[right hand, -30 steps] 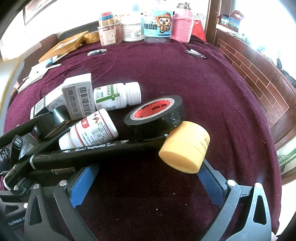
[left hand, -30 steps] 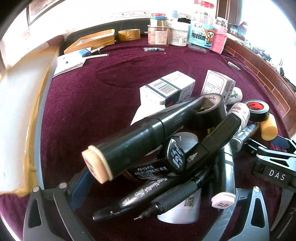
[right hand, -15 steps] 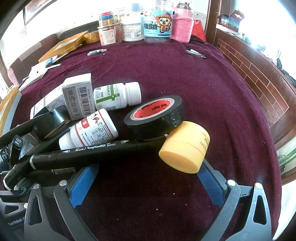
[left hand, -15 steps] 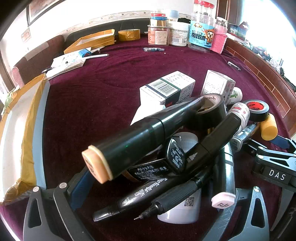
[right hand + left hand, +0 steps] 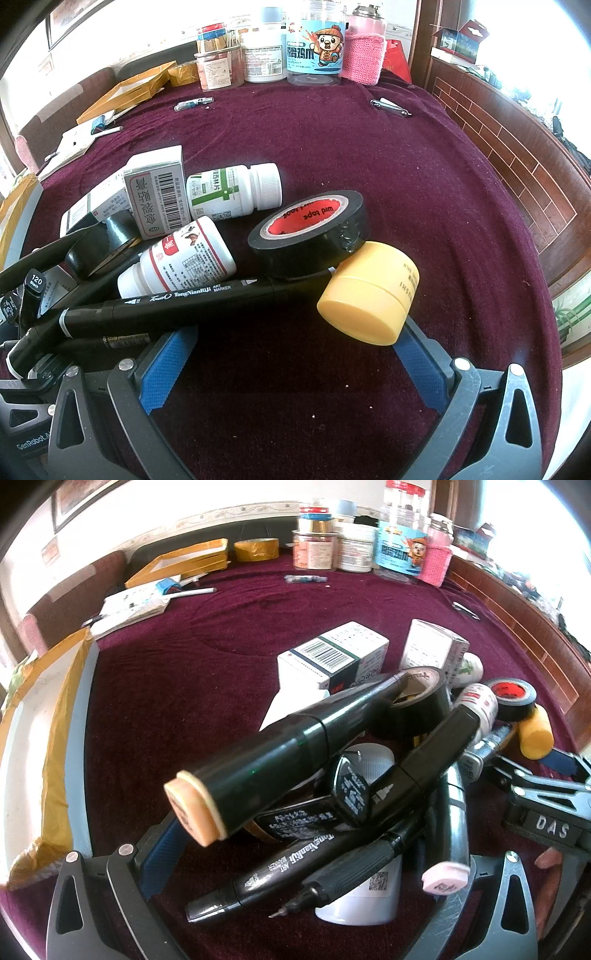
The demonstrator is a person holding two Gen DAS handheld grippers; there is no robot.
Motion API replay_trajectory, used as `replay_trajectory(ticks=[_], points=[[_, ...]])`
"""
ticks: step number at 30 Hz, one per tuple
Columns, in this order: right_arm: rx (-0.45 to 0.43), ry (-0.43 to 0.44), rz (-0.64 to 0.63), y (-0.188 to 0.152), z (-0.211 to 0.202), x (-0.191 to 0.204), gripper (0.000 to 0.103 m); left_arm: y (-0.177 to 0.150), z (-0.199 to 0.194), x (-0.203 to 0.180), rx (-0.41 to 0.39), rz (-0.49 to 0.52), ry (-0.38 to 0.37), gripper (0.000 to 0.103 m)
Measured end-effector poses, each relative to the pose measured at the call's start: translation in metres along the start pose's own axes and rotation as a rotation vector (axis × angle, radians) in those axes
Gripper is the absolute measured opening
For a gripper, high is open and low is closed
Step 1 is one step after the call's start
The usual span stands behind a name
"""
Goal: Organize rigid objects
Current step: 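Move both tools over the cluttered pile of bottles and markers, then close the right gripper on the yellow round jar while the left tool approaches the black tube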
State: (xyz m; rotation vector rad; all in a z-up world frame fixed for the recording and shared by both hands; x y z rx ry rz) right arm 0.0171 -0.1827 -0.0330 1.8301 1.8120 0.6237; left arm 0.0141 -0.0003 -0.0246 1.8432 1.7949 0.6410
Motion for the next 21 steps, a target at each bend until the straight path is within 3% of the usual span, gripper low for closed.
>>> replay_trajectory(ticks=[3,6,7,8,11,21], points=[[0.001,0.003,-0.007,0.0,0.0,0.001,0.103,0.003,-0.002,-0.005,0.031,0.092,-0.072,0.102],[0.001,0.036,-0.048,-0.001,0.0,-0.001,0.103,0.002,-0.017,-0.003,-0.004,0.123,-0.083,0.102],[0.005,0.051,-0.066,-0.001,0.0,-0.001,0.103,0.002,-0.024,0.006,0.029,0.138,-0.079,0.102],[0.008,0.064,-0.081,-0.002,-0.001,-0.001,0.103,-0.002,-0.029,0.007,0.031,0.113,-0.123,0.102],[0.015,0.089,-0.117,-0.004,-0.003,-0.003,0.103,-0.003,-0.037,0.01,0.036,0.169,-0.09,0.102],[0.001,0.106,-0.138,-0.008,-0.006,-0.002,0.103,-0.022,-0.034,0.028,0.017,0.129,-0.16,0.102]])
Point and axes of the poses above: each gripper's, at about its wrist camera, not at the fingertips, and z roughly the way its jaws point, x to its left, y to its top, the point moved 3 cm from there along z, roughly the way its jaws point, and after that the axes turned 5 degrees about -x, right-handed, at the moved point
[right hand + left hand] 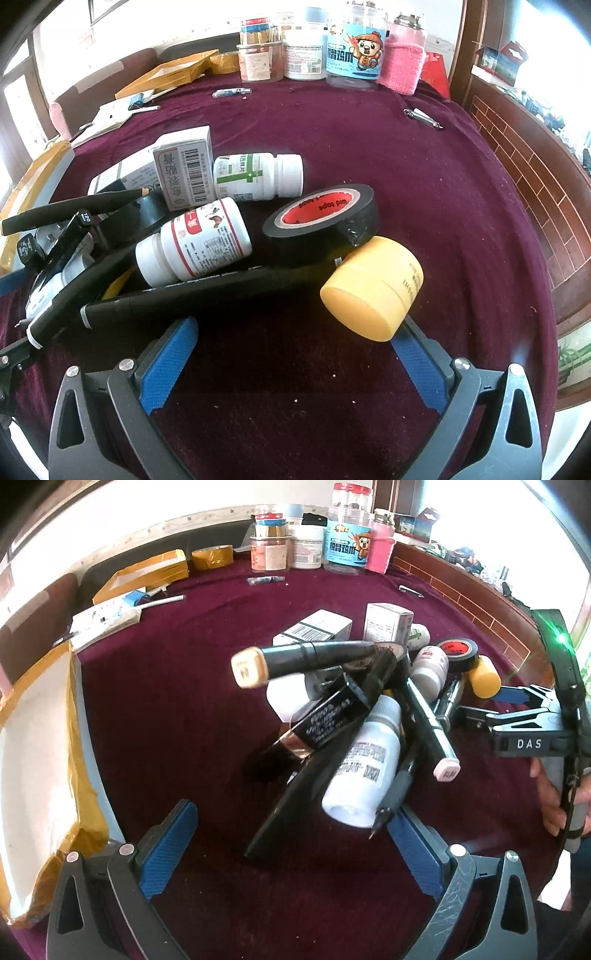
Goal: Organize rigid objects
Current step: 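Close the right gripper on the yellow round jar while the left tool approaches the black tube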
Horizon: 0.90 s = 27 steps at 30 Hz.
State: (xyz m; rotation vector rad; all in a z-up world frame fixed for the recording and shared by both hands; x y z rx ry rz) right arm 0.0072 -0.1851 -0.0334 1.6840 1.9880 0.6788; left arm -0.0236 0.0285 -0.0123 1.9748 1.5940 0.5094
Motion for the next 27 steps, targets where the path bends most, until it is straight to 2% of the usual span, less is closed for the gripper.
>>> replay_trajectory(ticks=[7,15,22,27], points=[[0.002,0.004,-0.006,0.0,0.0,0.0,0.103,0.001,-0.009,-0.016,-0.033,0.043,-0.021,0.102],[0.05,0.024,-0.055,-0.002,-0.005,-0.006,0.103,-0.001,-0.012,-0.022,-0.035,0.08,-0.023,0.102],[-0.021,-0.006,-0.083,0.005,-0.029,-0.021,0.102,-0.006,-0.003,-0.018,-0.019,0.065,-0.017,0.102],[-0.066,0.008,-0.061,0.013,-0.037,-0.024,0.094,-0.007,-0.002,-0.02,-0.017,0.076,-0.02,0.102]])
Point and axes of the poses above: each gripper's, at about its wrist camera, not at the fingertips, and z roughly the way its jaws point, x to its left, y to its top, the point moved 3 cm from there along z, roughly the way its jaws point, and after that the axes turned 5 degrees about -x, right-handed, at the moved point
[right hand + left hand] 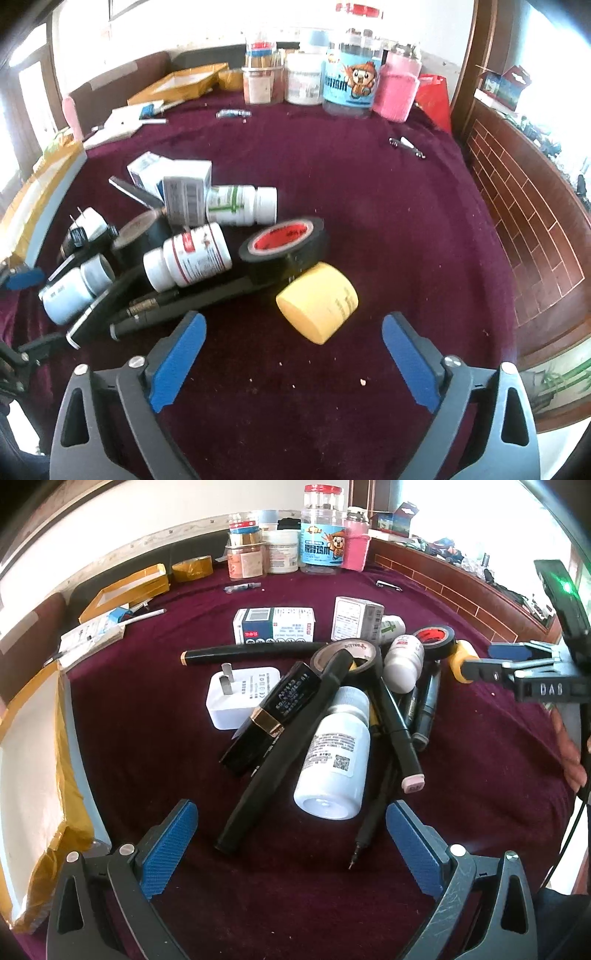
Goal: Organize rigid objects
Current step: 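Close the right gripper on the yellow round jar while the left tool approaches the black tube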
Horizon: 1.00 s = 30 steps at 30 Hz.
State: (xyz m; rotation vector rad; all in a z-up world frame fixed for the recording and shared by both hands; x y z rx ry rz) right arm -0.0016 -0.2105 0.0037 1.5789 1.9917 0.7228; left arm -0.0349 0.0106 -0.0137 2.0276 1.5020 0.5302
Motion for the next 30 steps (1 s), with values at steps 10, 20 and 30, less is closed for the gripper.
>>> replay_trajectory(ticks=[10,20,30], points=[[0.011,0.019,0.047,0.003,0.006,-0.006,0.079,-0.003,0.002,0.001,0.005,-0.015,-0.024,0.102],[0.058,0.038,0.098,-0.007,0.029,-0.017,0.051,-0.003,-0.005,0.014,-0.032,-0.1,-0.09,0.102],[0.037,0.119,0.118,-0.012,0.019,-0.016,0.044,-0.005,-0.014,0.03,-0.045,-0.153,-0.081,0.083]])
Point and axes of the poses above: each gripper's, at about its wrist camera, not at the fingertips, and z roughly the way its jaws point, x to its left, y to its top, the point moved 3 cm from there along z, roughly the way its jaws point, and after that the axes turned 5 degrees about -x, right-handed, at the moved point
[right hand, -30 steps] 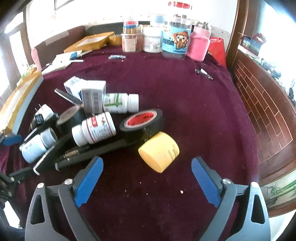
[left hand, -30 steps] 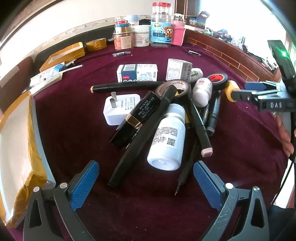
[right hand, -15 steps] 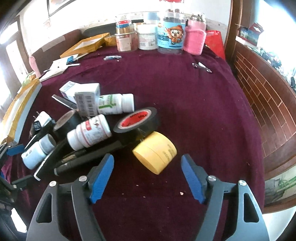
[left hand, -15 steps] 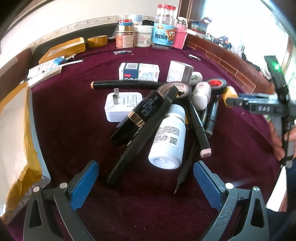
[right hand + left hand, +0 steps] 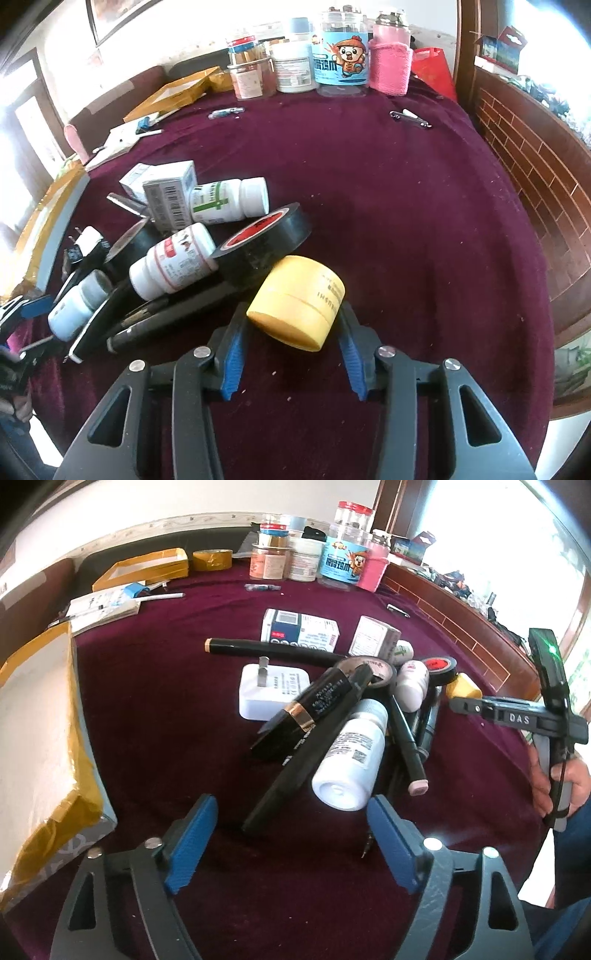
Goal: Organize rigid objects
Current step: 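Close the right gripper on the yellow round jar while the left tool approaches the black tube, then grasp the black gold-banded tube with the left gripper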
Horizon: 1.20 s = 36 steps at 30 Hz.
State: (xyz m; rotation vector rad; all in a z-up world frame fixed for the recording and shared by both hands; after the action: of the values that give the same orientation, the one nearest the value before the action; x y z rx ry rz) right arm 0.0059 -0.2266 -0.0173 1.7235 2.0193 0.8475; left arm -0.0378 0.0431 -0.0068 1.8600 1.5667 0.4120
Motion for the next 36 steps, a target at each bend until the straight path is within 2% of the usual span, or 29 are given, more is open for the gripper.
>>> replay_trajectory(ticks=[3,8,10,12,15,16,19,22,27,33,36], points=[[-0.001,0.02,0.0,-0.003,-0.003,0.003,0.044,0.006,-0.002,0.005,-0.01,0.003,0.017,0.077],[0.007,0.034,0.009,-0.006,-0.001,0.002,0.044,0.01,-0.005,0.006,-0.012,0.025,0.005,0.056],[0.005,0.038,0.014,-0.007,-0.002,0.001,0.044,0.013,-0.007,0.007,-0.014,0.027,0.002,0.051],[0.005,0.039,0.015,-0.007,-0.003,0.0,0.044,0.017,-0.011,0.012,-0.027,0.023,0.012,0.051],[0.003,0.042,0.016,-0.007,-0.004,-0.001,0.044,0.027,-0.019,0.023,-0.049,-0.005,-0.012,0.051],[0.002,0.043,0.017,-0.007,-0.004,-0.002,0.044,0.032,-0.022,0.026,-0.059,0.0,0.005,0.051],[0.005,0.042,0.024,-0.007,-0.003,-0.004,0.044,0.039,-0.012,0.029,-0.041,0.028,0.03,0.051],[0.001,0.044,0.029,-0.007,-0.003,-0.005,0.044,0.044,0.002,0.024,-0.017,0.061,0.024,0.05],[0.001,0.044,0.03,-0.007,-0.003,-0.005,0.044,0.049,0.023,0.014,0.019,0.099,0.024,0.044],[-0.003,0.041,0.03,-0.007,-0.003,-0.006,0.044,0.067,0.037,0.012,0.01,0.046,0.035,0.031],[-0.002,0.042,0.03,-0.007,-0.003,-0.006,0.044,0.062,0.047,0.017,0.05,-0.001,0.052,0.024]])
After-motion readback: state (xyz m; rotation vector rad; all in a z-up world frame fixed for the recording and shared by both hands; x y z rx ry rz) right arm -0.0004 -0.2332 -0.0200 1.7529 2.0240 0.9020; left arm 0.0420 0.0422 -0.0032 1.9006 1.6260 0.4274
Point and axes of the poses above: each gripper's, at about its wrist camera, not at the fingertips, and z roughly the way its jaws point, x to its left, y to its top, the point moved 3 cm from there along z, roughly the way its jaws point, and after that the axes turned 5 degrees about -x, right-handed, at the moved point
